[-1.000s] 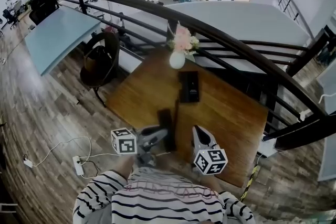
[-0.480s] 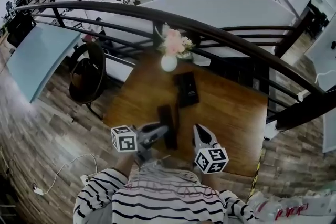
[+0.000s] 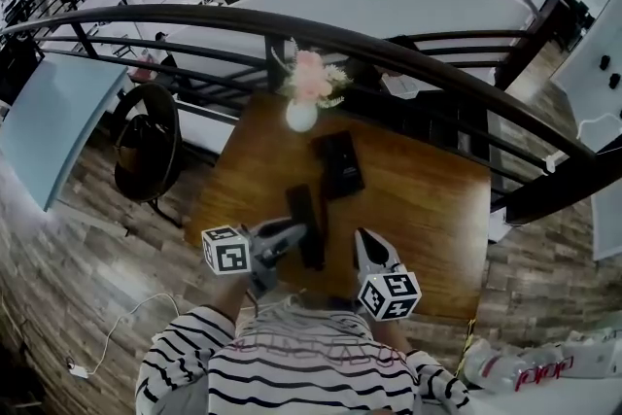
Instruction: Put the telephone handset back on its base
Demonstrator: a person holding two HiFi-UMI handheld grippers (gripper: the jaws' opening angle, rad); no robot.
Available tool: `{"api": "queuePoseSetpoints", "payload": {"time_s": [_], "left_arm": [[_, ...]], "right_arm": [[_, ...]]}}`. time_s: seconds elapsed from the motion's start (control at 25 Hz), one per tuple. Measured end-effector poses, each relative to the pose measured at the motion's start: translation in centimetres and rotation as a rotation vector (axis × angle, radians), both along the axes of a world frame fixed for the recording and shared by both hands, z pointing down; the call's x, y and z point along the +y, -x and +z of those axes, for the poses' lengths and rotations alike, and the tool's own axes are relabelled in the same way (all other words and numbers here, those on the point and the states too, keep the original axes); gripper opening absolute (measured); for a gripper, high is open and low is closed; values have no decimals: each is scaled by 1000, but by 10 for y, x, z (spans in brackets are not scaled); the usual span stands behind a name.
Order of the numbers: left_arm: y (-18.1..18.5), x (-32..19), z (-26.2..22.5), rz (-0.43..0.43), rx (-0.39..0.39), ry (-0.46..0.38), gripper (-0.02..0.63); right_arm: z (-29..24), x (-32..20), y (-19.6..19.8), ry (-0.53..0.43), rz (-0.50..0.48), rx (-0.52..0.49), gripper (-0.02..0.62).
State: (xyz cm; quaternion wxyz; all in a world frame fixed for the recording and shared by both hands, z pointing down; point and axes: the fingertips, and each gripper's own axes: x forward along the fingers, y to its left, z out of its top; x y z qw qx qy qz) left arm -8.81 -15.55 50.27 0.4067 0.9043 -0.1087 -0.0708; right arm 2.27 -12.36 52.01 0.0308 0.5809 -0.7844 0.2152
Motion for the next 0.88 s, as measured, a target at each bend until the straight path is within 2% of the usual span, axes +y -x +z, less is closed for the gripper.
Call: {"api": "queuePoseSetpoints", "payload": {"time_s": [0.44,0.88], "left_arm": [[-29,-56,8,-33,-3,15,77],[-75,-125,43,-57,-17,62,77]], "right_arm": [[-2,-48,-25,-1,-39,6,0],[13,-92,-60,45,-98,7,0]]}}
